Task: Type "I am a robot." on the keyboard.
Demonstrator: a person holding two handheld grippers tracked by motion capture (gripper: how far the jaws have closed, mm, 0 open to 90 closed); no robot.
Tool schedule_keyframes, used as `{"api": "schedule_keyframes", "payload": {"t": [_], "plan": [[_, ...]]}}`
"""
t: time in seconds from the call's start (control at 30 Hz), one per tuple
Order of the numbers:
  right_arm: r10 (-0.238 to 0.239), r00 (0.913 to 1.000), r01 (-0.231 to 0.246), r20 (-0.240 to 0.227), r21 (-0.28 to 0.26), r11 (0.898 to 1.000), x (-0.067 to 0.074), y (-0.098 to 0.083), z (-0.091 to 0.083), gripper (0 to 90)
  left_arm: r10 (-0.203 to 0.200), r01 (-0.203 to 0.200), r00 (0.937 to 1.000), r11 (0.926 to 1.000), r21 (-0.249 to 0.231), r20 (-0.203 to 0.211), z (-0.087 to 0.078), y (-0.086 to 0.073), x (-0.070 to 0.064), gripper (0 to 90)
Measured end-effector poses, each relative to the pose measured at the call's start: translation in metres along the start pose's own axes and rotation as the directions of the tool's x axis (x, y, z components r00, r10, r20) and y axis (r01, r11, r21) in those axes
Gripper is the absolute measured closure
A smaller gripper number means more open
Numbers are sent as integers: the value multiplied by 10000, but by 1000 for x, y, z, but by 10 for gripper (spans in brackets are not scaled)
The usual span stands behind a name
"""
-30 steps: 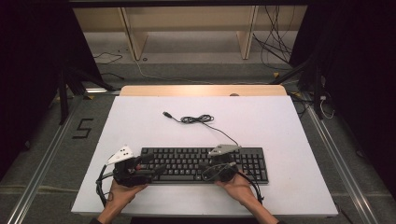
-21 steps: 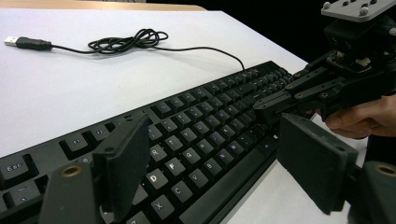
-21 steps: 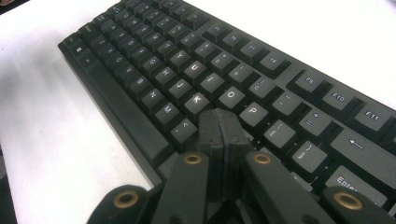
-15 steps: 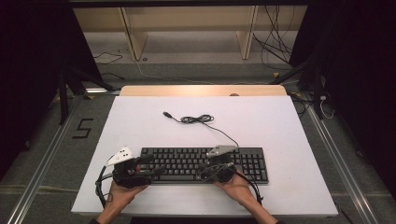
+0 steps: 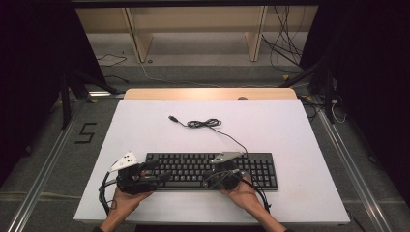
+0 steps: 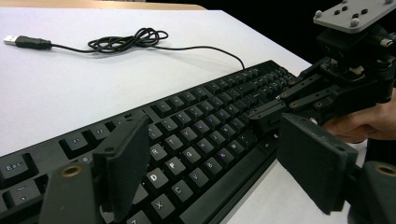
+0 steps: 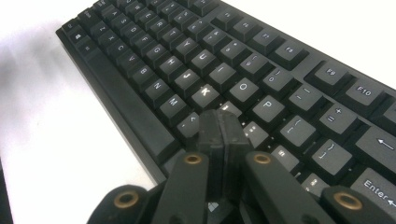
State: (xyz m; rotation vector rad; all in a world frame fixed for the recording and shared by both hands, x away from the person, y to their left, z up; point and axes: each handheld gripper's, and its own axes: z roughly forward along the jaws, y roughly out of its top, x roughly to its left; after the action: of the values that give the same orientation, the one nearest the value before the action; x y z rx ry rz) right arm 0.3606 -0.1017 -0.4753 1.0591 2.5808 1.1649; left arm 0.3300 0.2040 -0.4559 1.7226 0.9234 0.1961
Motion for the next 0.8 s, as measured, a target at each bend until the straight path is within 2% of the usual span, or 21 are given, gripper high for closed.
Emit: {"api": "schedule_keyframes", "payload": {"t": [0.27,0.4,0.63,0.8], "plan": [[-197,9995,196,235,79,9998,3,-2,3,900,35,-35,10000,10000,14,3,0,0,0,252],[-42,9999,41,155,71,10000,2,-2,2,900,56,-56,10000,10000,7,-6,0,0,0,251],[207,9998,-208,-15,-507,9985,-1,0,-7,841,39,-39,10000,10000,-29,-33,0,0,1,251],[472,9987,-488,-181,-1026,9935,-5,1,-16,799,30,-30,10000,10000,-56,-43,-1,0,1,251]]}}
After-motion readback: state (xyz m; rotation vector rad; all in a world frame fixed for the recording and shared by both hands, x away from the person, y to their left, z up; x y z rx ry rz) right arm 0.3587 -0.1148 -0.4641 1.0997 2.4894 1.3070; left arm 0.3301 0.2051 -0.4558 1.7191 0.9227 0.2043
